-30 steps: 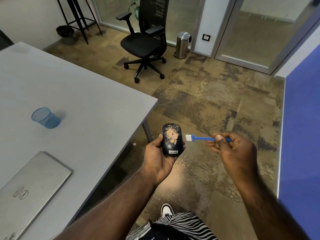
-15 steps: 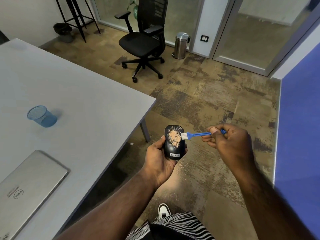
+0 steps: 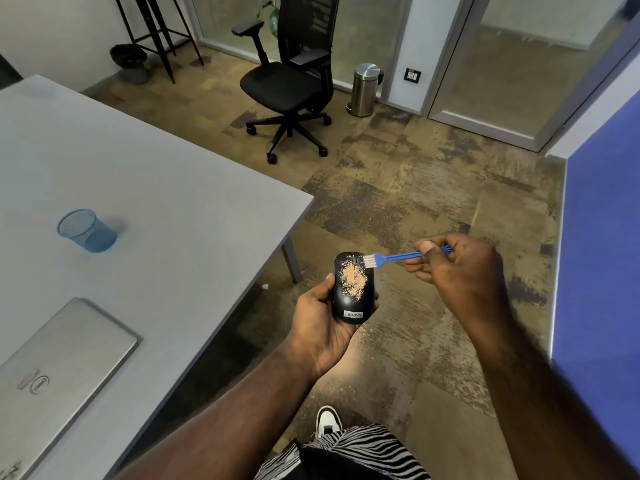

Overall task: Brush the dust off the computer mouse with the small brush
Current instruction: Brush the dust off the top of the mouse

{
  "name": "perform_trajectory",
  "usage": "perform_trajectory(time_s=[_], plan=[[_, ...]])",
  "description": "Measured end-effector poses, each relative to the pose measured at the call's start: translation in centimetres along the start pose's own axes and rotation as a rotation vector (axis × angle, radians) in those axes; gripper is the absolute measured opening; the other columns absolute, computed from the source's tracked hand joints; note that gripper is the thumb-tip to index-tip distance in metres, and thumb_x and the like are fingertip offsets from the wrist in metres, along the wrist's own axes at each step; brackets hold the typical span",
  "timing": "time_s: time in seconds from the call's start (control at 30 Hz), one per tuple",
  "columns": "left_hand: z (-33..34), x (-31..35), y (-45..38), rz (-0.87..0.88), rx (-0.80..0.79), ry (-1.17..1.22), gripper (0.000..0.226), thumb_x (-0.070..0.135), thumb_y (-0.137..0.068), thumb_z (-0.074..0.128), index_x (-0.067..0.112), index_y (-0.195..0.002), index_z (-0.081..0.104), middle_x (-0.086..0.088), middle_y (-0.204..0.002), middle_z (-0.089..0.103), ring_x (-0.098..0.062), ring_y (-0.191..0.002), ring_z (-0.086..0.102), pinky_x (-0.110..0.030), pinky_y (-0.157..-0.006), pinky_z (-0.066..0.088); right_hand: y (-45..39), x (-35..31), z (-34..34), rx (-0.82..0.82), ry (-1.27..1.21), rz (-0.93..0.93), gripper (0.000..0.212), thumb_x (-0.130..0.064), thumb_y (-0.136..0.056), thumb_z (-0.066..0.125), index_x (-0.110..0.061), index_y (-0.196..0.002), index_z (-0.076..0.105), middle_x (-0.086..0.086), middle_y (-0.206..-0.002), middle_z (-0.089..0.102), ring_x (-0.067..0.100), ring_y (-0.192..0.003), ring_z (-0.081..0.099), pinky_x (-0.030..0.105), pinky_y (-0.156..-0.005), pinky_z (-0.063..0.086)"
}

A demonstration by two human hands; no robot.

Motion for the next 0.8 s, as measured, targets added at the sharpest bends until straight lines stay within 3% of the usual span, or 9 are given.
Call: perform_trajectory(time_s=[0.2,0.33,0.43,0.57,0.7,0.8], plan=[[0.2,-0.1,0.1,-0.004,-0.005,0.006,0.048,0.030,-0.100,0.033,-0.005,-0.128,0.052,-0.028,-0.123,0.056,-0.037,-0.087,0.061,-0.044,-0.084,0.051,-0.9,-0.3,-0.3,0.024,-0.007,0.012,0.014,-0.019,-0.093,0.064,-0.025,-0.082,0.069,-0.002,-0.068,0.075,0.009,-0.064,0.075,0.041,-0.067,0.064],[0.1,-0.2,0.1,0.000,-0.003,0.003,0.045,0.029,-0.100,0.034,-0.004,-0.117,0.059,-0.028,-0.120,0.058,-0.037,-0.086,0.062,-0.044,-0.083,0.052,-1.0,-0.6,0.1,-0.053,0.027,0.020,0.018,-0.015,-0.095,0.062,-0.024,-0.080,0.068,-0.001,-0.068,0.075,0.010,-0.065,0.076,0.041,-0.071,0.063],[0.0,-0.3,0.2,-0.005,-0.002,0.001,0.044,0.029,-0.100,0.034,-0.004,-0.113,0.060,-0.028,-0.119,0.058,-0.036,-0.087,0.062,-0.044,-0.083,0.051,-1.5,-0.8,-0.3,-0.004,0.058,0.018,0.015,-0.018,-0.094,0.063,-0.024,-0.081,0.069,-0.003,-0.068,0.075,0.008,-0.064,0.075,0.037,-0.069,0.064],[0.1,-0.3,0.2,-0.003,-0.001,-0.008,0.044,0.028,-0.100,0.035,-0.004,-0.121,0.057,-0.027,-0.122,0.057,-0.037,-0.087,0.061,-0.045,-0.084,0.050,-1.4,-1.2,-0.2,-0.082,0.004,0.017,0.020,-0.014,-0.095,0.061,-0.025,-0.080,0.068,0.003,-0.071,0.076,0.010,-0.064,0.076,0.032,-0.064,0.063],[0.2,-0.4,0.3,-0.010,-0.001,-0.016,0.044,0.028,-0.100,0.035,-0.004,-0.121,0.056,-0.028,-0.123,0.057,-0.037,-0.088,0.061,-0.045,-0.085,0.050,-1.8,-1.0,-0.2,-0.025,0.088,0.015,0.016,-0.018,-0.094,0.063,-0.026,-0.081,0.069,-0.002,-0.070,0.075,0.011,-0.066,0.075,0.038,-0.070,0.063],[0.2,-0.4,0.3,-0.007,-0.003,-0.021,0.045,0.028,-0.100,0.035,-0.005,-0.122,0.056,-0.028,-0.122,0.057,-0.037,-0.088,0.061,-0.045,-0.086,0.049,-1.8,-1.2,-0.1,-0.066,0.024,0.019,0.018,-0.017,-0.094,0.062,-0.026,-0.080,0.069,-0.002,-0.065,0.075,0.009,-0.063,0.075,0.037,-0.066,0.064]])
Point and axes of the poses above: each hand's wrist, its own y-axis away from the middle knuckle, its own z-axis out of the palm, x = y × z, the point moved 1 cm from there along -y, towards the middle knuckle
